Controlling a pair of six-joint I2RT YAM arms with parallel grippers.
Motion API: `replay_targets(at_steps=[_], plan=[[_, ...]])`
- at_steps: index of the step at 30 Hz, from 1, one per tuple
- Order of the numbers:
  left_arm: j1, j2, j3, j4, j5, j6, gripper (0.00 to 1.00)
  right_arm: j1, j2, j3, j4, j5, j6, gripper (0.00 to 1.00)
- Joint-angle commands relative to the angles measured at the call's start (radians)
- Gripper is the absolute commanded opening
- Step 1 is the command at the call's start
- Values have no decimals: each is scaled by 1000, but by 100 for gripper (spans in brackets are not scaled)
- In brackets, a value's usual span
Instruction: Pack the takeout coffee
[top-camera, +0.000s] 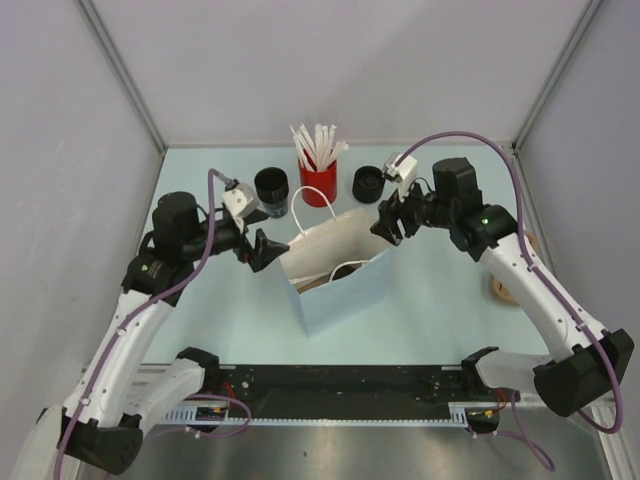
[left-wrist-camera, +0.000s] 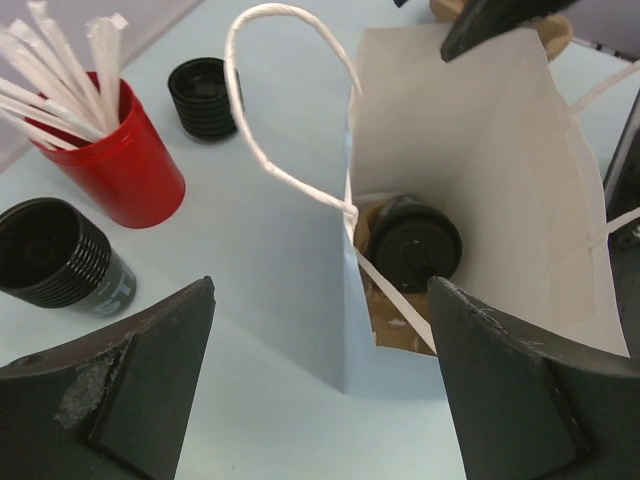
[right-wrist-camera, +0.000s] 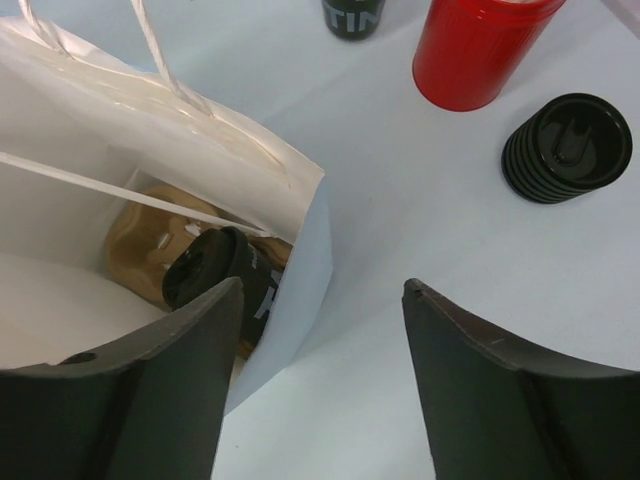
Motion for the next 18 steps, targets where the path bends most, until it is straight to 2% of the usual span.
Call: replay_targets(at_steps=[1,4,9,18], plan=[[-61,48,98,-77,-67,76,93,21,17,44,28,20,18,63],[-104,100,145,-115,-96,109,93,36,26,44,25,28,18,54],[-141,155,190,-149,-140,140,91,47,25,44,24,51,18,48],[-189,206,207,-174,-189,178,78,47,16,44,34,86,46,31]])
